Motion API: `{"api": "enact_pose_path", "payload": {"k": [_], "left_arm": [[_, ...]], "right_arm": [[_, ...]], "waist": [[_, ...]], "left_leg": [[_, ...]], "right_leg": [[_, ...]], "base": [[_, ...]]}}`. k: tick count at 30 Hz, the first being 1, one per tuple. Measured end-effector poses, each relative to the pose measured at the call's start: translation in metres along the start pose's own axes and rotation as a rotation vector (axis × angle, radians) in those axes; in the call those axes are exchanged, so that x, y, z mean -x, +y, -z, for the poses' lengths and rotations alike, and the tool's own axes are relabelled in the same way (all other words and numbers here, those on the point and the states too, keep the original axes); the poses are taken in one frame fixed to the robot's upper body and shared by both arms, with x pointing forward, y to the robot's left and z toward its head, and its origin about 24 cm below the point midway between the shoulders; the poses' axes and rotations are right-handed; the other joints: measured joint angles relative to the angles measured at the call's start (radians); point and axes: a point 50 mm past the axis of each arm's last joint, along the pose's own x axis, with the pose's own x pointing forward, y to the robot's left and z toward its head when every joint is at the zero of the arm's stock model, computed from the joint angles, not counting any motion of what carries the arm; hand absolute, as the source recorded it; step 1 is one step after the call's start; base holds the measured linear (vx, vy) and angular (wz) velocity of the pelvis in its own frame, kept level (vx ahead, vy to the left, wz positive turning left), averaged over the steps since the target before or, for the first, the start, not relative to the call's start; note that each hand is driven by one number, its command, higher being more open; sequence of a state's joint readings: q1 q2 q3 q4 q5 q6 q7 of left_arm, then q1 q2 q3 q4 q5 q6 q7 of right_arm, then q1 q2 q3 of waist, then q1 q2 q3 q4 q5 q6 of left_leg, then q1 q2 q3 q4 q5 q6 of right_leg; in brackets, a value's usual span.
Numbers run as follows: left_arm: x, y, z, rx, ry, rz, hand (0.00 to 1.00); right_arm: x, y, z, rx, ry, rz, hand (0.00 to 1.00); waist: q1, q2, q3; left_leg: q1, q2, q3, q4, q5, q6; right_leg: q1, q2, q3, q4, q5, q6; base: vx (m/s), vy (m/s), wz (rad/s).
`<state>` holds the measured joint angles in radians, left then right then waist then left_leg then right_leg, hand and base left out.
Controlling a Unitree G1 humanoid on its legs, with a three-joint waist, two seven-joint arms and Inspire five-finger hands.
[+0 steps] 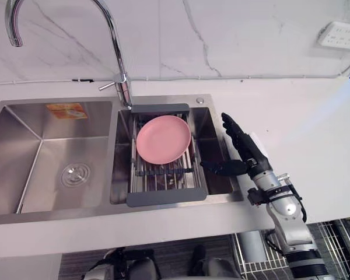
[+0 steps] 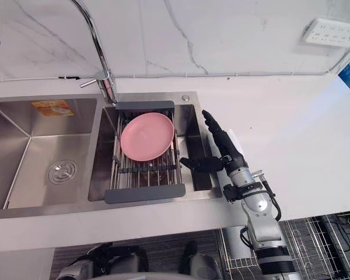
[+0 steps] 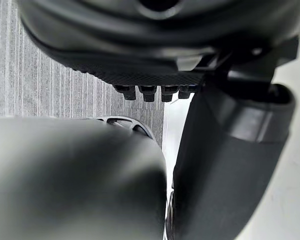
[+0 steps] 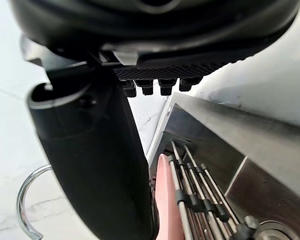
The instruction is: Walk over to the sink, pick up the cup, carry it to the dishwasher, place the cup inside the dishwasher, then close the dishwasher door
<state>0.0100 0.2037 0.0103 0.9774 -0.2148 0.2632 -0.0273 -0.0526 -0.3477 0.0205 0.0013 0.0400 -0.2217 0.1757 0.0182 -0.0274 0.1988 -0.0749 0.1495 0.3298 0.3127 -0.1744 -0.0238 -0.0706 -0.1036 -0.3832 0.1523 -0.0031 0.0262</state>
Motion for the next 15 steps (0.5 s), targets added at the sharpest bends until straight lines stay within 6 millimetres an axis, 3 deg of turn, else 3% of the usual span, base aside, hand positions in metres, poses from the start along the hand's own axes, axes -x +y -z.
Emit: {"api": "enact_pose_path", "payload": {"k": [15], "left_arm": [[0.000,0.003,0.012,0.108,0.053,-0.011,1.00]], "right_arm": [[-0.006,0.006,-0.002,0.100,0.023,0.021,1.00]], "waist": [[0.016,0.004,-0.001]], "left_leg": [[0.046,-0.041,-0.044,-0.104,0.060,0.000]], "right_leg": [[0.047,-0.014,-0.042,-0.036,0.008,0.001]], "base": [[0.00,-0.012,0.10]]}}
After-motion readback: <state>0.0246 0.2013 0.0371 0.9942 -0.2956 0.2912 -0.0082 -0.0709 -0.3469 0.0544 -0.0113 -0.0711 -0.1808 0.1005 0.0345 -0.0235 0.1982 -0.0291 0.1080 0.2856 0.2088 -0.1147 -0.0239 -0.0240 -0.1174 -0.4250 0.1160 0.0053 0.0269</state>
